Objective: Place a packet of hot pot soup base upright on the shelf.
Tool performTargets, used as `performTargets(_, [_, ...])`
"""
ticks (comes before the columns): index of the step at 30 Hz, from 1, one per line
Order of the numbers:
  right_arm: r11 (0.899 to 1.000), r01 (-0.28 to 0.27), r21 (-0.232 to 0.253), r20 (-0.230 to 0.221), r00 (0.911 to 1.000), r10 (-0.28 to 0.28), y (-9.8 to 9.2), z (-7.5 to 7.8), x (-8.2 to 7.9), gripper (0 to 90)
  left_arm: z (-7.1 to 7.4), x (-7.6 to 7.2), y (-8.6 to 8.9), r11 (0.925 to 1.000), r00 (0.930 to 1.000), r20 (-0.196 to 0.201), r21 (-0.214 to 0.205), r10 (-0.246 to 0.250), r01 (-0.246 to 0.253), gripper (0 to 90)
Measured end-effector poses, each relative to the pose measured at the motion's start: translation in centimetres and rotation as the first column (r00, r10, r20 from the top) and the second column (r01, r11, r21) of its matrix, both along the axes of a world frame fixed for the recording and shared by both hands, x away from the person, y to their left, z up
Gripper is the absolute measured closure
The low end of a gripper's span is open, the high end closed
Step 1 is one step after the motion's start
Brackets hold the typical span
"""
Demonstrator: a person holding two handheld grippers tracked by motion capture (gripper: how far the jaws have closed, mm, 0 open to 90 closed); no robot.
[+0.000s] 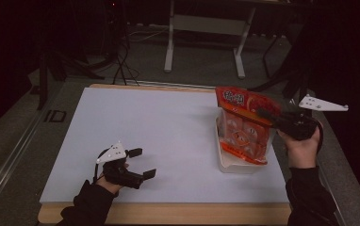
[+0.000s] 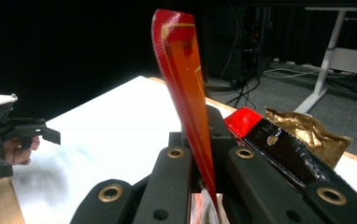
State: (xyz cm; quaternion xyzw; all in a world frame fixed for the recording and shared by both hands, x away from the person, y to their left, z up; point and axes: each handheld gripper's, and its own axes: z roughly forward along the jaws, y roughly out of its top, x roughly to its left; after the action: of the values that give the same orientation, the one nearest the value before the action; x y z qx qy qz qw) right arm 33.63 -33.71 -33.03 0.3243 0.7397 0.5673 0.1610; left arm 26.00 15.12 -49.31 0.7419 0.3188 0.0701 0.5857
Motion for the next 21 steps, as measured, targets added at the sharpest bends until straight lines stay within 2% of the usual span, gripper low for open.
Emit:
performTargets(5, [1.0,0.003,0.007,-0.014,0.9999,-0.003,0.1,-1.1,0.2,90.0,-0.4,0.1,0.0,0.9999,1.0,-0.002,0.014,0.008,-0.008,1.7])
performTargets(8, [1.0,0.007,0.028,-0.021,0.9998,-0.006,-0.2,-1.5,0.2,90.0,-0.6,0.2,0.1,0.9998,1.0,-0.004,0.016,0.009,-0.009,1.7])
performTargets(14, [1.0,0.022,0.019,-0.045,0.9988,-0.022,-0.6,-2.6,0.3,90.0,-1.0,0.2,0.1,0.9994,0.9995,0.032,0.032,0.009,-0.01,1.6])
performTargets(21, [0.998,0.031,0.05,-0.068,0.9973,-0.027,-1.1,-4.0,0.2,90.0,-1.2,0.3,0.1,0.9995,0.9992,0.037,0.03,0.012,-0.013,1.6])
